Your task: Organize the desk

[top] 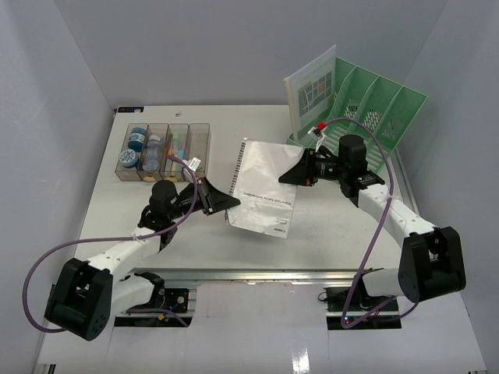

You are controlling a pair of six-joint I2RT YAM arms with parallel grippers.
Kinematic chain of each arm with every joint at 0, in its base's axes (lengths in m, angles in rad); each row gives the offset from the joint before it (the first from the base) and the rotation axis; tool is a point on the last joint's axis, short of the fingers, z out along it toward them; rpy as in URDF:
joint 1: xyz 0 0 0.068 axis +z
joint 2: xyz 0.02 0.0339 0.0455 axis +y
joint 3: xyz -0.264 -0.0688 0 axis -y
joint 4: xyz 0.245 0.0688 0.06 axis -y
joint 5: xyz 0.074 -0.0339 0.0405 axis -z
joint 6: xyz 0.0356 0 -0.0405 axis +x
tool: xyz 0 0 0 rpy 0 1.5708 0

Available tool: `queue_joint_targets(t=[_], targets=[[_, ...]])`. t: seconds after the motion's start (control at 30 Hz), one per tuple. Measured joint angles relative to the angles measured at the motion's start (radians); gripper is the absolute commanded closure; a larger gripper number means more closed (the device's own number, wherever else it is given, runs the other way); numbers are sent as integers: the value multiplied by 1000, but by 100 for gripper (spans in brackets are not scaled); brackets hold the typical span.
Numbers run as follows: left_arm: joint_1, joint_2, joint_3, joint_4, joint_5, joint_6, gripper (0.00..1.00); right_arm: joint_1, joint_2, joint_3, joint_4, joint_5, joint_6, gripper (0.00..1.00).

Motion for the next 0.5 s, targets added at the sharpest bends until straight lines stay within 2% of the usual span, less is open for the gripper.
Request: queue_joint_targets(t=[0.07, 0.1, 0.2, 0.5], targets=[[-1, 13, 9, -6, 7, 15, 18, -9, -10, -14, 40, -23, 13, 92], [-2, 20, 16, -10, 13, 28, 14, -12, -20, -23, 55, -34, 13, 92], [-5, 46, 55, -23, 44, 73, 8, -13, -84, -60, 84, -63, 2, 92], [-6, 185, 175, -20, 165, 262, 3, -13, -266, -120, 211, -211, -12, 92]])
